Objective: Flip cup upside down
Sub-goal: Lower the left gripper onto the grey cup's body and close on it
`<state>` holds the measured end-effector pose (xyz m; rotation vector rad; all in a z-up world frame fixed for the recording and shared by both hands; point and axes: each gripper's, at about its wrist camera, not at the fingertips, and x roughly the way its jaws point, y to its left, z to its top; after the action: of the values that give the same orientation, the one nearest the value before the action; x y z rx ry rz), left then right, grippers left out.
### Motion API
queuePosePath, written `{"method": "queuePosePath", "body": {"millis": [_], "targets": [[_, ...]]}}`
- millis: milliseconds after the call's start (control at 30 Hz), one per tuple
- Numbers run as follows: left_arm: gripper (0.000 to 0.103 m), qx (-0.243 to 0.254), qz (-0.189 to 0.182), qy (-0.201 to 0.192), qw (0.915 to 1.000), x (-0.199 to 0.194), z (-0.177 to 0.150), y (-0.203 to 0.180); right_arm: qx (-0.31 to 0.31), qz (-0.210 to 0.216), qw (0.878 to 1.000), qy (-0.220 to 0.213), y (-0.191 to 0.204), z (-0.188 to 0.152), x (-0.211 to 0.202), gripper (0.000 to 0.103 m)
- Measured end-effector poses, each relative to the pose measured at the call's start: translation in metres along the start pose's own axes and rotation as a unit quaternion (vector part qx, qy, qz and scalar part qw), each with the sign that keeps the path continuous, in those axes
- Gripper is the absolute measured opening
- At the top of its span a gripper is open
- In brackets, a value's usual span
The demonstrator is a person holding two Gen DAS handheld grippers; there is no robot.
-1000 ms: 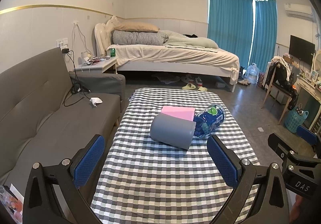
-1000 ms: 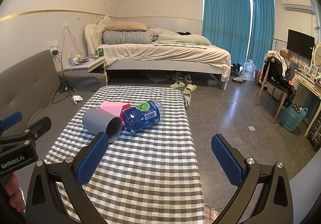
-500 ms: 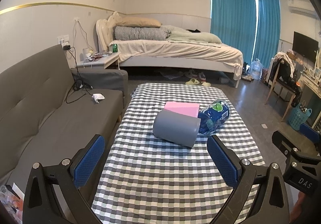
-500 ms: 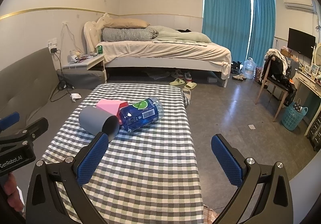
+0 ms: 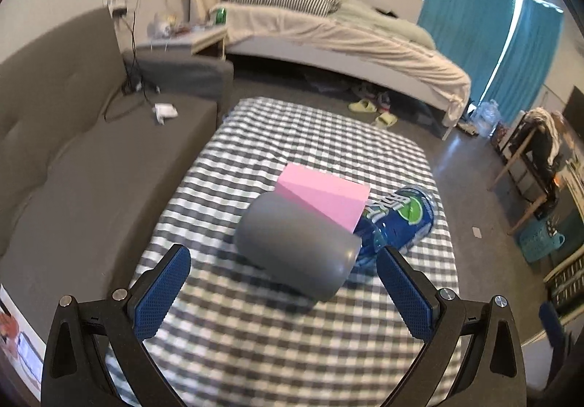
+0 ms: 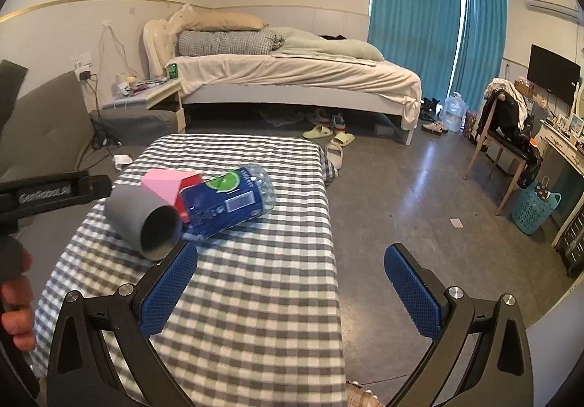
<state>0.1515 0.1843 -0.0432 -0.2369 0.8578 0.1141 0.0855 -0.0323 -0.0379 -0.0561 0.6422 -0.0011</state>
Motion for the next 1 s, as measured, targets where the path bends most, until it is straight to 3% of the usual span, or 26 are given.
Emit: {"method": "queuePosePath", "body": {"millis": [333, 500, 767, 900, 933, 1000], "targets": [[0.103, -0.036, 0.001, 0.101, 0.9942, 0.072, 0.009, -0.01, 0.01, -0.021, 0.999, 0.042, -0.013, 0.007, 0.051, 0.103], [0.103, -0.046, -0.025, 0.14, 0.9887, 0.093, 0.008, -0.011, 0.016, -0.019, 0.999, 0.047, -0.018, 0.002, 0.061, 0.103], [0.098, -0.035, -0.082, 0.16, 0.9831, 0.098, 0.005, 0.0, -0.005, -0.011, 0.999, 0.045, 0.001, 0.005, 0.061, 0.103], [0.086, -0.052, -0.132, 0.176, 0.9741, 0.09, -0.001, 0.017, -0.008, -0.007, 0.999, 0.045, 0.008, 0.004, 0.057, 0.103], [0.079, -0.049, -0.14, 0.179, 0.9726, 0.086, -0.003, 0.02, -0.007, -0.007, 0.999, 0.043, 0.009, 0.004, 0.056, 0.103], [0.053, -0.033, -0.137, 0.19, 0.9717, 0.081, -0.007, 0.024, -0.006, -0.006, 0.999, 0.042, 0.011, 0.003, 0.052, 0.103]]}}
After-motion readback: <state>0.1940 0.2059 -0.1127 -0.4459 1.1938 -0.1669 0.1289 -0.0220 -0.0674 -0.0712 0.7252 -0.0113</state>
